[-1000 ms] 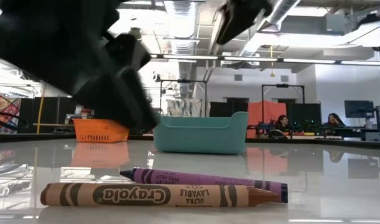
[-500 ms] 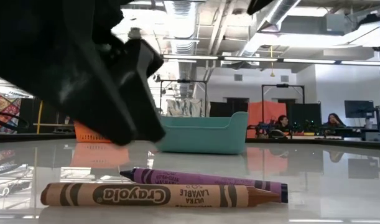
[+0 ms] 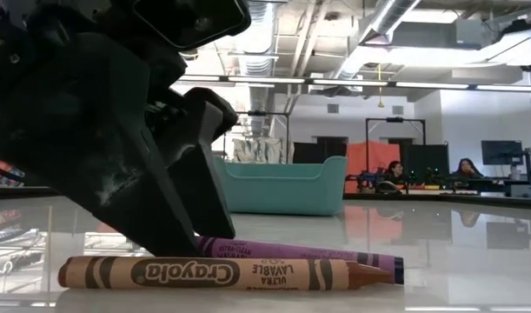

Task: Sort crayons
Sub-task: Put the violet crayon into the orange bin

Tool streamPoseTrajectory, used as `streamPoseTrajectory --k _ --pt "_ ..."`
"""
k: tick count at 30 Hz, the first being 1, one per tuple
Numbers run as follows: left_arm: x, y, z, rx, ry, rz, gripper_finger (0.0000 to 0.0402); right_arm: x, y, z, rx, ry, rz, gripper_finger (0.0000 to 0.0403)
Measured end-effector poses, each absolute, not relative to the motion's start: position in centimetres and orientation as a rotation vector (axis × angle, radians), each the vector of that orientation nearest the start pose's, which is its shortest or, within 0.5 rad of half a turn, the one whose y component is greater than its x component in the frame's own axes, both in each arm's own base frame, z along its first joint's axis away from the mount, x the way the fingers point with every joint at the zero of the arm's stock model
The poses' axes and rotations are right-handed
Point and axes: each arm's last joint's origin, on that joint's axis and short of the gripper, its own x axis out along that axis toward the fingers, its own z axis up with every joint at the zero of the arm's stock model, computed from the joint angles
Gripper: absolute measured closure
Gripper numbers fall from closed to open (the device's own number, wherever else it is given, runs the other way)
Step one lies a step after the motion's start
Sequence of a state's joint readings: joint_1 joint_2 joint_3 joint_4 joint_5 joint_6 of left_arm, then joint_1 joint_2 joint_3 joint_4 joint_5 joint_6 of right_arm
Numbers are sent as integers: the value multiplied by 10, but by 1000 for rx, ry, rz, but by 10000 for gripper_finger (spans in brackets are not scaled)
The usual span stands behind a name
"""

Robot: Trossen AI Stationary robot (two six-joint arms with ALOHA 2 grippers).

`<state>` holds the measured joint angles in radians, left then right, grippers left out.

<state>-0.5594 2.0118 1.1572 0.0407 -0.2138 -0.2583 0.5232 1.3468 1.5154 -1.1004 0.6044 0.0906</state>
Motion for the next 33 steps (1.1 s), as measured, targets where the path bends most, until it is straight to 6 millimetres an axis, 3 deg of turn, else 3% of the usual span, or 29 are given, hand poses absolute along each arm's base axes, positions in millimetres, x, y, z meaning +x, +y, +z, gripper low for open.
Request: streamPoseTrajectory --k 11,17,22,27,33 --pt "349 -211 128 110 750 -266 393 217 119 388 -394 759 -112 256" --pt "354 -202 129 143 722 -173 401 213 120 386 -372 781 -132 256" --pt "359 -194 134 183 688 -124 401 196 118 378 -327 867 -266 263" --pt "360 -184 159 242 612 -47 401 181 132 361 -283 898 -294 273" --pt "358 -164 198 272 534 48 401 172 151 327 -246 882 -290 275"
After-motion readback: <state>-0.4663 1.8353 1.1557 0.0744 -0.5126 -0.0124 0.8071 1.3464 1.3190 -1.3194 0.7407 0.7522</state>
